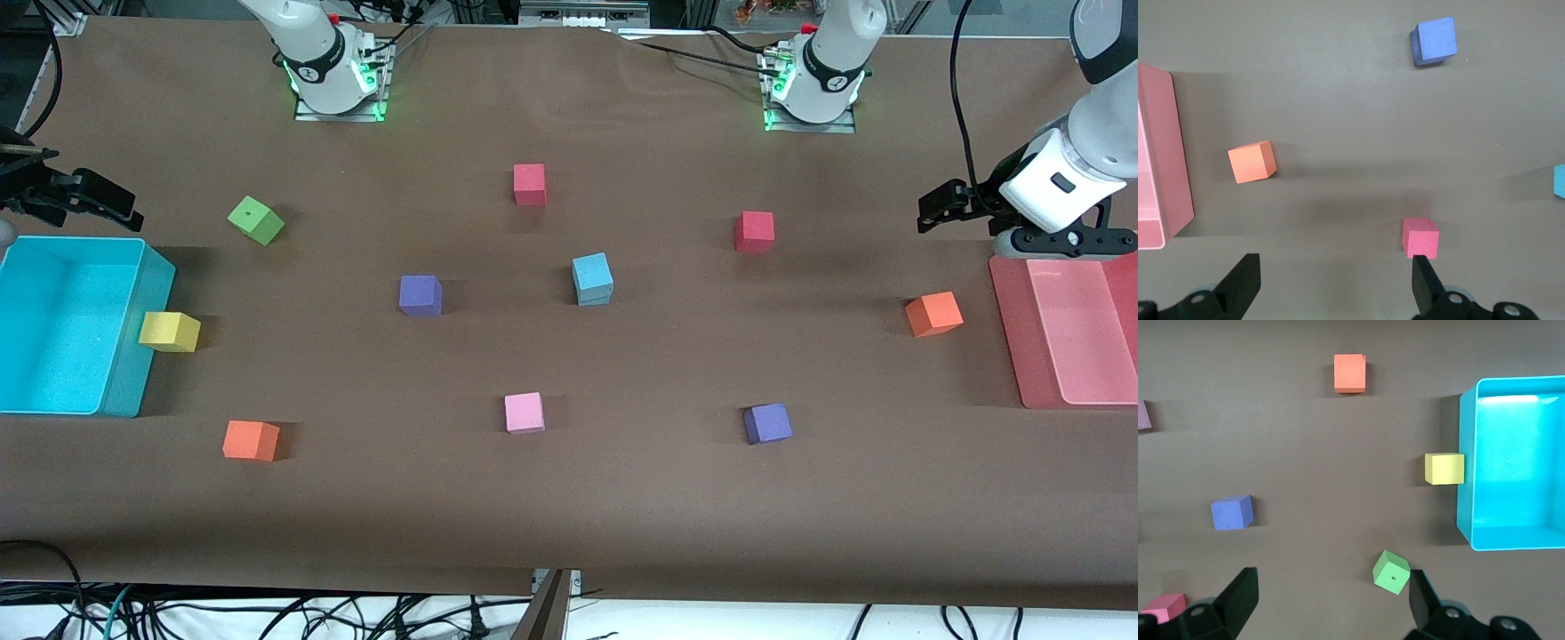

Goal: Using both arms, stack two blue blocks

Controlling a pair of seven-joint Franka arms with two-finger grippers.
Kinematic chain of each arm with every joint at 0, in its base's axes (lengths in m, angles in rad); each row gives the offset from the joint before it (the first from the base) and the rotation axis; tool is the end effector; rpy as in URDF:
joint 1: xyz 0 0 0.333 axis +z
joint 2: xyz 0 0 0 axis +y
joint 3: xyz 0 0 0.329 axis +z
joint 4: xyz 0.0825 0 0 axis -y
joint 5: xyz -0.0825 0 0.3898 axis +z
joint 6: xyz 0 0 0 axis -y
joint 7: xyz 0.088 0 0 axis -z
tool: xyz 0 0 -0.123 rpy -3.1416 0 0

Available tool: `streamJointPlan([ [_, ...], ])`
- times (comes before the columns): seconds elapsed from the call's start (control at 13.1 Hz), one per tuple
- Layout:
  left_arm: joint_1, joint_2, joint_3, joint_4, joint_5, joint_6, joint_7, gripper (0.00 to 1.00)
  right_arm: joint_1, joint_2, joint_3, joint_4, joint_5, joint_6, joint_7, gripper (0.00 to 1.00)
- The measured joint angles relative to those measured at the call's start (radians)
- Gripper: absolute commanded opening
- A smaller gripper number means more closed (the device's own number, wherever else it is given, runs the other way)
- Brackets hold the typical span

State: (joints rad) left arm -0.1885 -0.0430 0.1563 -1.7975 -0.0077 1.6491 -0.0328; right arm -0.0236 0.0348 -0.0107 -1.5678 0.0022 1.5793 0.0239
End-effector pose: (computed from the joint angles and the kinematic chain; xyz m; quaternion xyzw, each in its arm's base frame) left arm 0.5410 -0.0170 0.5433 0.9986 0.0006 -0.0531 0.0054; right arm 0.5709 -0.0192 0.6040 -0.9995 0.0291 0.0116 0.0010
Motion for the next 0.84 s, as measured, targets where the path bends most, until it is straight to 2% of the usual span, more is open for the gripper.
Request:
streamJointPlan([
  [0.46, 0.001, 0.000, 0.000, 0.008, 0.000, -0.003, 0.000, 1.00, 0.000, 0.003, 0.000, 0.000, 0.000, 0.005, 0.000, 1.00],
  [0.84, 0.001, 0.000, 0.000, 0.009, 0.000, -0.006, 0.000, 1.00, -0.001, 0.013, 0.000, -0.001, 0.000, 0.061, -0.001, 1.00],
])
